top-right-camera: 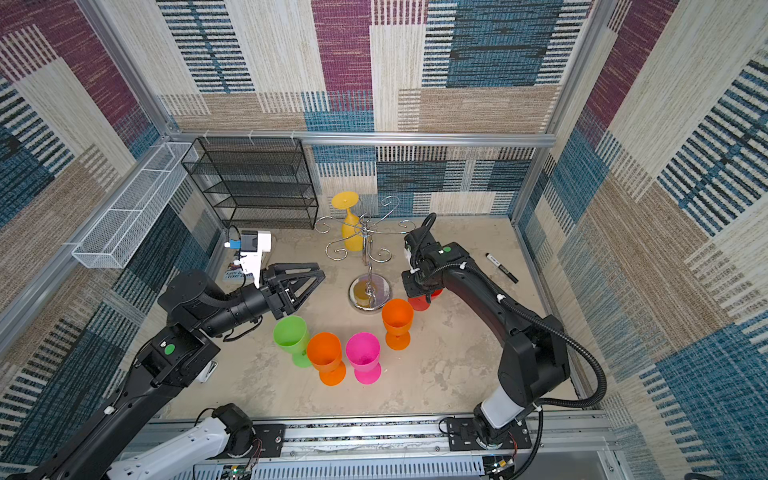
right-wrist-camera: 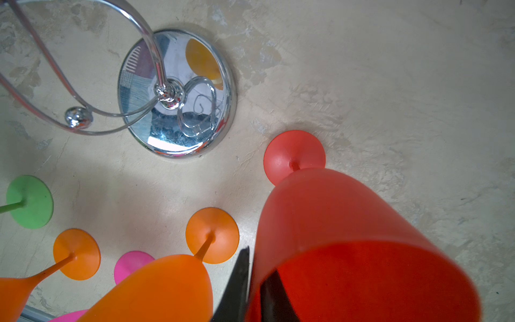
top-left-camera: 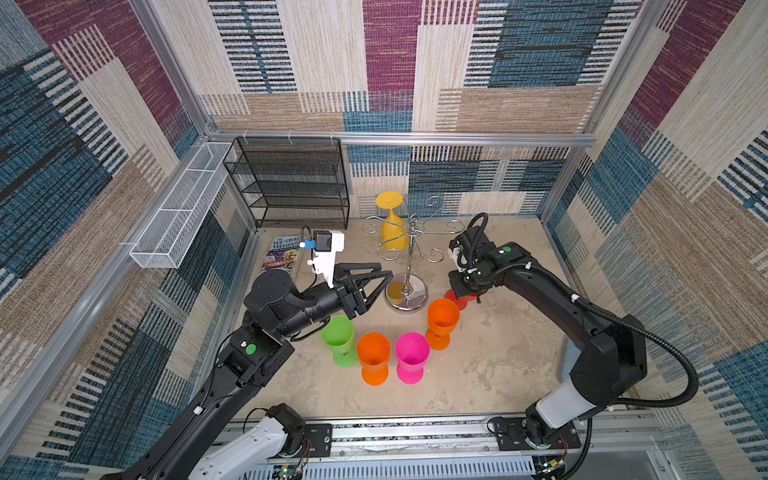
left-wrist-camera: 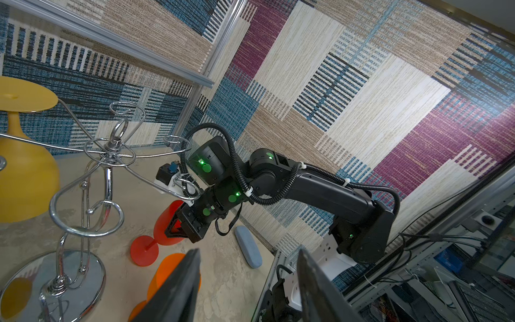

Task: Take the wine glass off the wine glass rack
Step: Place the wine glass at the center of the table.

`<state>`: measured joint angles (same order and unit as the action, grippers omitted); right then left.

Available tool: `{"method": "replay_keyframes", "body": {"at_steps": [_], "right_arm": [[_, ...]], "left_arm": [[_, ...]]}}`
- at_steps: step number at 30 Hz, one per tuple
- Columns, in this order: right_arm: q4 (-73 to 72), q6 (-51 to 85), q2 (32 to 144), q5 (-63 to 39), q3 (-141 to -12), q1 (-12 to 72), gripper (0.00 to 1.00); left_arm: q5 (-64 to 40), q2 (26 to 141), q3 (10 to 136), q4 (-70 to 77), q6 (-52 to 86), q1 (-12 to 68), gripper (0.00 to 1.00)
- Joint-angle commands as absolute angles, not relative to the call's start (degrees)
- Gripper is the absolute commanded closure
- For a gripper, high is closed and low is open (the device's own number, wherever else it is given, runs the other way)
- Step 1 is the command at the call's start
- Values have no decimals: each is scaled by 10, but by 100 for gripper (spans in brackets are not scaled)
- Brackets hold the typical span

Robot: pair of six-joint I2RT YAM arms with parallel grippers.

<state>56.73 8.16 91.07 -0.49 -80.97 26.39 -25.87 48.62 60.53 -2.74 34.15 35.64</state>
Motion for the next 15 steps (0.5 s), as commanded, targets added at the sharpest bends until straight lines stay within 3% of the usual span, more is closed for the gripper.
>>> {"method": "replay_keyframes", "body": {"at_steps": [1, 15], "right_arm": [[563, 88, 908, -7, -817, 264, 84], [570, 92, 898, -7, -832, 265, 74]], "left_arm": [[-265, 485, 604, -6, 347, 356, 42], [-268, 492, 608, -4, 347, 355, 42]]}}
